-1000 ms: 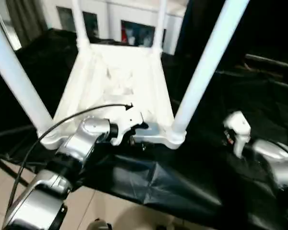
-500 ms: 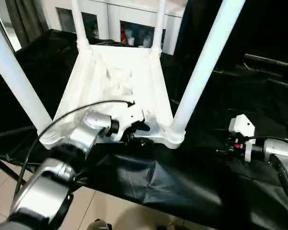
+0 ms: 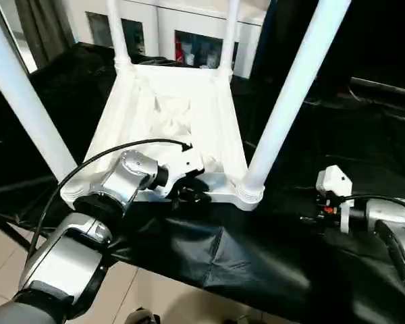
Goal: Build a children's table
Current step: Rotate leg to tighten
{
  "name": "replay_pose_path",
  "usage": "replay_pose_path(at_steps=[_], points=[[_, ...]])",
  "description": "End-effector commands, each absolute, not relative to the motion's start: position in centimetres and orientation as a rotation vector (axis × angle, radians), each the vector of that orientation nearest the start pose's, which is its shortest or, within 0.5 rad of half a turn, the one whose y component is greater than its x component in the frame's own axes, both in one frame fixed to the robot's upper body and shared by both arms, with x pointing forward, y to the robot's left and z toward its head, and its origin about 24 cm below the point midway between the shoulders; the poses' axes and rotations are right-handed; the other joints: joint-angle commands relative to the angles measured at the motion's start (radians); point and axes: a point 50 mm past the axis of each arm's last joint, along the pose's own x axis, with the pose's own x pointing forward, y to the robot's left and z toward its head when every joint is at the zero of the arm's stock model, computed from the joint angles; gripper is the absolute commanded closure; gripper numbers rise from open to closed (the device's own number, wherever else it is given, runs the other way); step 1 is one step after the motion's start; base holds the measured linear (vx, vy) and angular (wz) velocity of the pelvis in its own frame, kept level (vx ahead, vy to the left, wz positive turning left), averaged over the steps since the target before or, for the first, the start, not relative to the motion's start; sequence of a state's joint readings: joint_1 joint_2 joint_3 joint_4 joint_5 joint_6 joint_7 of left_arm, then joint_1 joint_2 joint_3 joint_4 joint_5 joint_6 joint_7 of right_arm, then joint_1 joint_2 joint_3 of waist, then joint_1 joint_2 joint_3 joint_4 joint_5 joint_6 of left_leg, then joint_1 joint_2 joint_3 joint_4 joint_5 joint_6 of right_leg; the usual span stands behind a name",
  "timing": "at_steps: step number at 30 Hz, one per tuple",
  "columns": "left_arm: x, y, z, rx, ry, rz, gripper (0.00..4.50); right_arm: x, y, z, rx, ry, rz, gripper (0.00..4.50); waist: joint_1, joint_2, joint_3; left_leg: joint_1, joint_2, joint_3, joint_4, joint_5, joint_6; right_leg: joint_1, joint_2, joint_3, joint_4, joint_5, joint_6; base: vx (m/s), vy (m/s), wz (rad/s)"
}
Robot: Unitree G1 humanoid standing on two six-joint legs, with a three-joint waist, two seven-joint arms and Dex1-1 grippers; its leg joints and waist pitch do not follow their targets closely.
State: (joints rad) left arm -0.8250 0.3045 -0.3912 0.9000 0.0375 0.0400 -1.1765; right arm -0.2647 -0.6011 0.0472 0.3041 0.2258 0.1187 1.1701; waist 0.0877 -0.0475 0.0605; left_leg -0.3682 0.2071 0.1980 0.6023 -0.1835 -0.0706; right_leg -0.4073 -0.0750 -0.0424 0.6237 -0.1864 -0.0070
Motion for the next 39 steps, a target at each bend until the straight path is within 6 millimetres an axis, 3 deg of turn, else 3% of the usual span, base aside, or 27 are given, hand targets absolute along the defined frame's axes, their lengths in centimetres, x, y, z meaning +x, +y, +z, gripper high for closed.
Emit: replay_pose_path(at_steps=[1, 3, 11, 15, 20, 22, 24, 26, 27, 29, 31, 35, 36, 39], points=[[34.6, 11.1, 6.2, 0.495, 0.529, -1.352, 3.41, 27.0, -22.6, 6.4, -0.249, 0.347, 1.084, 1.21, 0.003, 0.001, -0.07, 0.012, 0.025, -0.015, -0.067, -0.206, 0.057, 0.055, -0.061, 0.034, -0.079, -0.159, -0.246, 0.0, 0.0, 0.0], [34.6, 11.0, 6.2, 0.486, 0.53, -1.355, 3.73, 27.0, -22.5, 6.4, -0.247, 0.348, 1.086, 1.21, 0.003, 0.001, -0.069, 0.013, 0.024, -0.015, -0.067, -0.212, 0.056, 0.054, -0.06, 0.034, -0.081, -0.17, -0.243, 0.0, 0.0, 0.0], [34.4, 10.8, 5.9, 0.464, 0.534, -1.372, 4.22, 26.9, -22.3, 6.4, -0.229, 0.352, 1.099, 1.21, 0.003, 0.001, -0.069, 0.013, 0.024, -0.015, -0.067, -0.217, 0.054, 0.054, -0.061, 0.035, -0.082, -0.177, -0.243, 0.0, 0.0, 0.0], [34.2, 11.0, 5.4, 0.463, 0.546, -1.356, 4.47, 27.2, -21.5, 6.7, -0.09, 0.339, 1.093, 0.85, 0.002, 0.002, -0.071, 0.011, 0.024, -0.016, -0.067, -0.198, 0.064, 0.058, -0.06, 0.034, -0.078, -0.142, -0.253, 0.0, 0.0, 0.0], [33.6, 10.6, 4.2, 0.417, 0.569, -1.243, 4.5, 27.6, -20.9, 5.9, -0.191, 0.315, 1.052, 0.37, -0.001, -0.003, -0.07, 0.01, 0.031, -0.015, -0.068, -0.193, 0.052, 0.054, -0.066, 0.034, -0.073, -0.136, -0.263, 0.0, 0.0, 0.0], [33.4, 10.4, 4.0, 0.401, 0.566, -1.229, 4.5, 27.7, -20.8, 5.7, -0.207, 0.317, 1.043, 0.15, -0.002, -0.001, -0.067, 0.013, 0.026, -0.013, -0.068, -0.213, 0.05, 0.051, -0.064, 0.034, -0.084, -0.207, -0.242, 0.0, 0.0, 0.0], [33.0, 10.3, 3.9, 0.383, 0.56, -1.225, 4.5, 27.8, -20.5, 5.6, -0.202, 0.318, 1.042, 0.15, -0.004, -0.008, -0.065, 0.01, 0.024, -0.014, -0.07, -0.223, 0.049, 0.052, -0.062, 0.034, -0.089, -0.258, -0.219, 0.0, 0.0, 0.0], [32.7, 10.1, 3.9, 0.377, 0.544, -1.23, 4.5, 28.1, -20.3, 5.5, -0.209, 0.311, 1.02, 0.15, -0.007, -0.006, -0.066, 0.009, 0.023, -0.015, -0.07, -0.225, 0.051, 0.049, -0.063, 0.034, -0.093, -0.304, -0.192, 0.0, 0.0, 0.0], [32.5, 10.0, 4.0, 0.374, 0.526, -1.238, 4.5, 28.6, -20.3, 5.5, -0.216, 0.309, 0.982, 0.15, -0.007, -0.012, -0.066, 0.01, 0.027, -0.017, -0.071, -0.22, 0.048, 0.05, -0.066, 0.034, -0.091, -0.302, -0.192, 0.0, 0.0, 0.0], [32.2, 9.9, 4.3, 0.372, 0.499, -1.252, 4.5, 29.2, -20.6, 5.4, -0.219, 0.318, 0.932, 0.15, -0.016, -0.008, -0.067, 0.005, 0.023, -0.017, -0.072, -0.209, 0.044, 0.048, -0.064, 0.031, -0.092, -0.324, -0.182, 0.0, 0.0, 0.0], [32.0, 9.7, 4.6, 0.369, 0.484, -1.269, 4.5, 29.5, -20.6, 5.3, -0.214, 0.314, 0.909, 0.15, -0.02, -0.008, -0.067, 0.007, 0.024, -0.016, -0.072, -0.199, 0.047, 0.046, -0.062, 0.033, -0.09, -0.295, -0.189, 0.0, 0.0, 0.0], [31.7, 9.6, 4.7, 0.363, 0.474, -1.29, 4.5, 29.9, -20.3, 5.4, -0.179, 0.289, 0.9, 0.15, -0.021, -0.004, -0.073, 0.006, 0.024, -0.013, -0.069, -0.151, 0.071, 0.051, -0.057, 0.034, -0.074, -0.143, -0.227, 0.0, 0.0, 0.0], [31.6, 9.6, 4.8, 0.351, 0.468, -1.305, 4.5, 30.2, -19.8, 5.4, -0.15, 0.277, 0.9, 0.15, -0.021, 0.001, -0.075, 0.008, 0.023, -0.012, -0.067, -0.138, 0.079, 0.052, -0.057, 0.034, -0.071, -0.11, -0.239, 0.0, 0.0, 0.0], [31.5, 9.6, 4.9, 0.343, 0.47, -1.304, 4.5, 30.2, -19.1, 5.1, -0.143, 0.279, 0.923, 0.15, -0.023, 0.001, -0.075, 0.009, 0.024, -0.01, -0.067, -0.14, 0.086, 0.051, -0.058, 0.034, -0.071, -0.099, -0.254, 0.0, 0.0, 0.0]])
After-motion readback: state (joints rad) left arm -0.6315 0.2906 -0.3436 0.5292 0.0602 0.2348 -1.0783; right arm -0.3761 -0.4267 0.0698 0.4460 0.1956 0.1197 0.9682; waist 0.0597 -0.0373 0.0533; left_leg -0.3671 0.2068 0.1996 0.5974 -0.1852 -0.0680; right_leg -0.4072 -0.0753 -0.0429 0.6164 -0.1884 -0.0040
